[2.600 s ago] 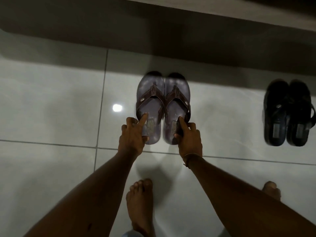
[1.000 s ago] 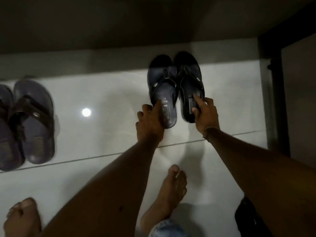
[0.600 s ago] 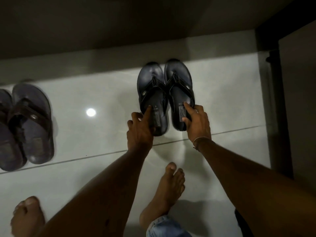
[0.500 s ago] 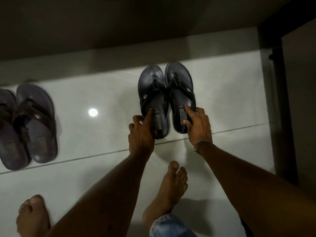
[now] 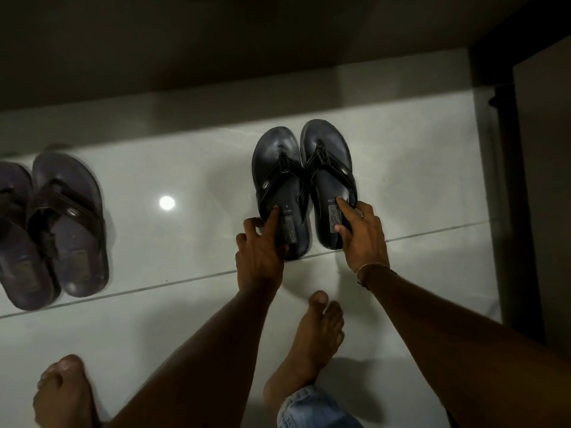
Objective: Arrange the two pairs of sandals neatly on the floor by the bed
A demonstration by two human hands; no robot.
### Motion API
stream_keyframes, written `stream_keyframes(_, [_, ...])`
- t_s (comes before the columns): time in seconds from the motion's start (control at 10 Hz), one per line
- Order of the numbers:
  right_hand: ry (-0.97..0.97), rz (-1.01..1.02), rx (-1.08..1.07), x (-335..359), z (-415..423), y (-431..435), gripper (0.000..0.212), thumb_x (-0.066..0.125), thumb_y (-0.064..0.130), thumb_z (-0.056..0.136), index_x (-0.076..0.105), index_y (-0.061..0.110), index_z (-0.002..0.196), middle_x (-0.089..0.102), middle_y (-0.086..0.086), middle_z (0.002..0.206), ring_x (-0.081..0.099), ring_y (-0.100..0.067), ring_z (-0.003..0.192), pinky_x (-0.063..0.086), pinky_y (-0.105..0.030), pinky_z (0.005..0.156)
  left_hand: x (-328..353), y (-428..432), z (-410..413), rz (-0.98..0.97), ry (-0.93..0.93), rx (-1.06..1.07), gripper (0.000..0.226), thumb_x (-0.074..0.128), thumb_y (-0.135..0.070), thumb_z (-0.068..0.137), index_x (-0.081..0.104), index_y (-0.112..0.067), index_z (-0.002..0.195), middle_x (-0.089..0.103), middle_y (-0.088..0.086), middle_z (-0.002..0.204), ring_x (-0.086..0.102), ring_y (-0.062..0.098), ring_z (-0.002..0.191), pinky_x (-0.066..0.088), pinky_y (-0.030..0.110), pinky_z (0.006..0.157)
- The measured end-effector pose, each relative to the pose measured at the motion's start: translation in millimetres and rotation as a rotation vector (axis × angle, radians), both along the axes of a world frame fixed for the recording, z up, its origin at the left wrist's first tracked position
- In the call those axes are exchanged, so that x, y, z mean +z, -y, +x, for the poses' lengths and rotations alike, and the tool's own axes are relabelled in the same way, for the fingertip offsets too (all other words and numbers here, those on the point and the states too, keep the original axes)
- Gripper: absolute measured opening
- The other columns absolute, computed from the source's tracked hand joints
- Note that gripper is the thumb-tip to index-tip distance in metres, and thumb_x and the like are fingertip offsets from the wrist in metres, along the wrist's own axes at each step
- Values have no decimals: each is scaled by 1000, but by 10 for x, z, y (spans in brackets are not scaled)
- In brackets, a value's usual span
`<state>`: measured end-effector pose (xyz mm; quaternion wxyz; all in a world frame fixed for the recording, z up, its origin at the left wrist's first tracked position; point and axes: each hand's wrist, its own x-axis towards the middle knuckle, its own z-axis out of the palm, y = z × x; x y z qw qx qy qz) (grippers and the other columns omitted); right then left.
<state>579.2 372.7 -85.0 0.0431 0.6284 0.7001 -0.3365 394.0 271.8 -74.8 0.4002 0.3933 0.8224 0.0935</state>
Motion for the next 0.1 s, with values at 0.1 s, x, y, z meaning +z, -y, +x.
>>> stream_keyframes(0.1, [-12, 43, -60, 120, 20, 47, 54, 48, 21, 106, 35, 34, 157, 22, -11, 167, 40, -37, 143, 44, -53, 115, 113, 56, -15, 58, -25, 33, 75, 66, -39, 95, 22, -45, 154, 29, 8, 148, 46, 37, 124, 58, 54, 88])
